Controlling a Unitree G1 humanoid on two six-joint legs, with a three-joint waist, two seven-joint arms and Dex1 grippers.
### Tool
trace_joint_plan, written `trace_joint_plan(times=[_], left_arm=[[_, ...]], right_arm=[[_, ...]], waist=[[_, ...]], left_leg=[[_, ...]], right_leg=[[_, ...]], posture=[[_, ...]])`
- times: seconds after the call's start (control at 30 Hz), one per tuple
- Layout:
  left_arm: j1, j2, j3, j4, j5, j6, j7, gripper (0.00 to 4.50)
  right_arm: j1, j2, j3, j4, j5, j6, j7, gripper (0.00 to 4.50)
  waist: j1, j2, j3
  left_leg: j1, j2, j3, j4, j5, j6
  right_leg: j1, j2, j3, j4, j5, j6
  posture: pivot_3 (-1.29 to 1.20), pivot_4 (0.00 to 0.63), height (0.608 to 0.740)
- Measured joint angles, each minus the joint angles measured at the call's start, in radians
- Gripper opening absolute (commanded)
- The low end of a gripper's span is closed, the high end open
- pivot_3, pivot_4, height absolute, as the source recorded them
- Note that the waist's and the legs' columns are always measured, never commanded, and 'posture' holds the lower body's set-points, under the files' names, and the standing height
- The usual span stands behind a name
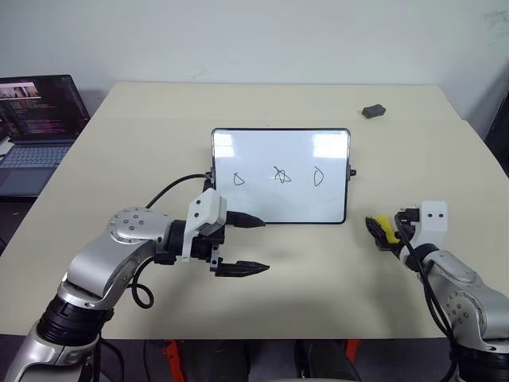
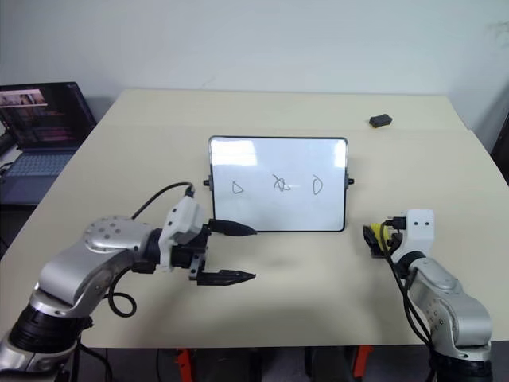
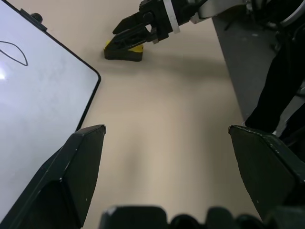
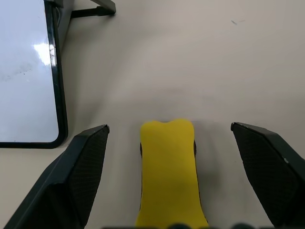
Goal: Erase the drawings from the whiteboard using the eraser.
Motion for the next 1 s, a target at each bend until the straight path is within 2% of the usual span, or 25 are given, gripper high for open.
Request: trace_joint_plan(times=[0.23, 0.3, 0.37, 0.53, 0.6, 1.0], left_arm=[[-0.008, -0.010, 0.000, 0.001, 0.005, 0.002, 0.002, 4.50], [-0.008, -0.012, 0.000, 0.001, 0.006, 0.004, 0.003, 4.50], [-0.008, -0.014, 0.000, 0.001, 0.007, 0.005, 0.004, 4.50], [-0.008, -0.016, 0.000, 0.001, 0.010, 0.007, 0.007, 4.50], [-0.008, -0.016, 0.000, 0.001, 0.010, 0.009, 0.009, 4.50], [-0.008, -0.040, 0.002, -0.001, 0.011, 0.032, 0.078, 4.50]], right_arm=[[-0.009, 0.002, 0.000, 0.023, -0.014, 0.000, 0.024, 4.48], [-0.009, 0.002, 0.000, 0.033, -0.016, 0.000, 0.029, 4.13], [-0.009, 0.002, 0.000, 0.038, -0.020, 0.000, 0.032, 3.61], [-0.009, 0.005, 0.001, 0.040, -0.026, 0.001, 0.034, 1.70], [-0.010, 0.008, 0.001, 0.040, -0.032, 0.000, 0.034, 1.13], [-0.010, 0.008, -0.001, 0.040, -0.044, 0.000, 0.059, 1.11]], waist=[[0.000, 0.000, 0.000], [0.000, 0.000, 0.000], [0.000, 0.000, 0.000], [0.000, 0.000, 0.000], [0.000, 0.000, 0.000], [0.000, 0.000, 0.000]], left_leg=[[0.000, 0.000, 0.000, 0.000, 0.000, 0.000], [0.000, 0.000, 0.000, 0.000, 0.000, 0.000], [0.000, 0.000, 0.000, 0.000, 0.000, 0.000], [0.000, 0.000, 0.000, 0.000, 0.000, 0.000], [0.000, 0.000, 0.000, 0.000, 0.000, 0.000], [0.000, 0.000, 0.000, 0.001, 0.000, 0.000]], right_leg=[[0.000, 0.000, 0.000, 0.000, 0.000, 0.000], [0.000, 0.000, 0.000, 0.000, 0.000, 0.000], [0.000, 0.000, 0.000, 0.000, 0.000, 0.000], [0.000, 0.000, 0.000, 0.000, 0.000, 0.000], [0.000, 0.000, 0.000, 0.000, 0.000, 0.000], [0.000, 0.000, 0.000, 0.001, 0.000, 0.000]], posture=[[0.00, 0.150, 0.740], [0.00, 0.150, 0.740], [0.00, 0.150, 0.740], [0.00, 0.150, 0.740], [0.00, 0.150, 0.740], [0.00, 0.150, 0.740]])
